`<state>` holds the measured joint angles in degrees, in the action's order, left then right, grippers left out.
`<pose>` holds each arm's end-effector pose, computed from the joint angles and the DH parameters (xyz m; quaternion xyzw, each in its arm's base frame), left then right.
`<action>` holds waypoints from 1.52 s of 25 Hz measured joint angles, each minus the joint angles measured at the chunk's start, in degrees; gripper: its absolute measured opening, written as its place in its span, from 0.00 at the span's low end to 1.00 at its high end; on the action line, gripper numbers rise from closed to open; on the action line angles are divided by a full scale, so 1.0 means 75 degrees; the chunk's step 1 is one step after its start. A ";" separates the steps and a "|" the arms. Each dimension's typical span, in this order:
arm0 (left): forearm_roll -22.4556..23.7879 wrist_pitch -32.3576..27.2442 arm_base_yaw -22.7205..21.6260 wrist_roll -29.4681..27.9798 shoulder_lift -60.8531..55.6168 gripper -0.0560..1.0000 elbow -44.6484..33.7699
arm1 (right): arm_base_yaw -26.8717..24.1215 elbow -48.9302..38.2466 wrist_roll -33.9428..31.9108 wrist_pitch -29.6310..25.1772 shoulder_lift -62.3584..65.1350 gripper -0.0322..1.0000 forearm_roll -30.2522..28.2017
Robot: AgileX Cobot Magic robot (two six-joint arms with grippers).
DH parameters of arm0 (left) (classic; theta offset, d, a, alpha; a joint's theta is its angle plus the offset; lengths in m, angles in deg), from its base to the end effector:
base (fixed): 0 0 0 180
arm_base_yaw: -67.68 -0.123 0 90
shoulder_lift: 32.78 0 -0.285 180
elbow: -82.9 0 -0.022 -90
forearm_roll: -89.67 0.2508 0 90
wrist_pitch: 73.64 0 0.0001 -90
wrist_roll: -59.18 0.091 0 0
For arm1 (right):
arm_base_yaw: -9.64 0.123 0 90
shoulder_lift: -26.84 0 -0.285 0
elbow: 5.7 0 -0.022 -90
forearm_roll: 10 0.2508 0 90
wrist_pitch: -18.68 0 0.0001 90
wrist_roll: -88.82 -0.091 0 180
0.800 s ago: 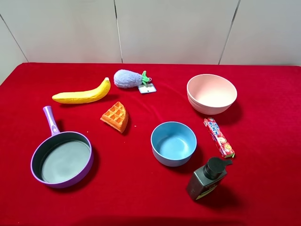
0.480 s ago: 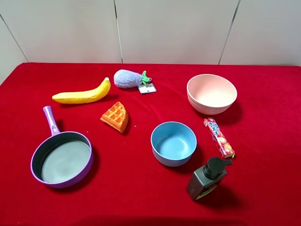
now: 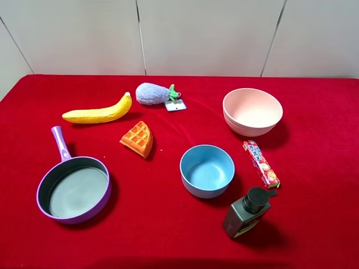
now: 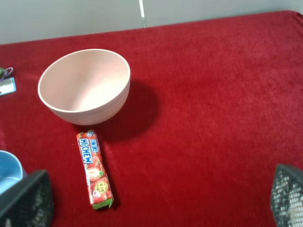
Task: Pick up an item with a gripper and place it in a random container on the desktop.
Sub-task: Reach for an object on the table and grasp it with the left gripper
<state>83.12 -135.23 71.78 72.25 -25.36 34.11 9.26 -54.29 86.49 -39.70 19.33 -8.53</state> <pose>-0.0069 -0.0087 0.2755 0.1303 0.8449 -0.0166 0.5186 -0.0039 0.0020 0.2806 0.0196 0.8406 0.0220 0.5408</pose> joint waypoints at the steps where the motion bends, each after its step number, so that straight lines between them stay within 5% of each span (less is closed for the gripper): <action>1: 0.0000 0.0000 0.0000 0.0000 0.0000 0.99 0.0000 | 0.0000 0.0000 0.0000 0.0000 0.0000 0.70 0.0000; 17: 0.0287 0.0180 0.0000 -0.0357 0.0178 0.99 0.0042 | 0.0000 0.0000 0.0000 0.0000 0.0000 0.70 0.0000; 38: 0.0287 0.1293 0.0000 -0.0386 0.6043 0.95 0.2004 | 0.0000 0.0000 0.0000 0.0000 0.0000 0.70 0.0000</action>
<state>85.28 -125.53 71.78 69.35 19.96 49.15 9.26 -54.29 86.49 -39.70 19.33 -8.53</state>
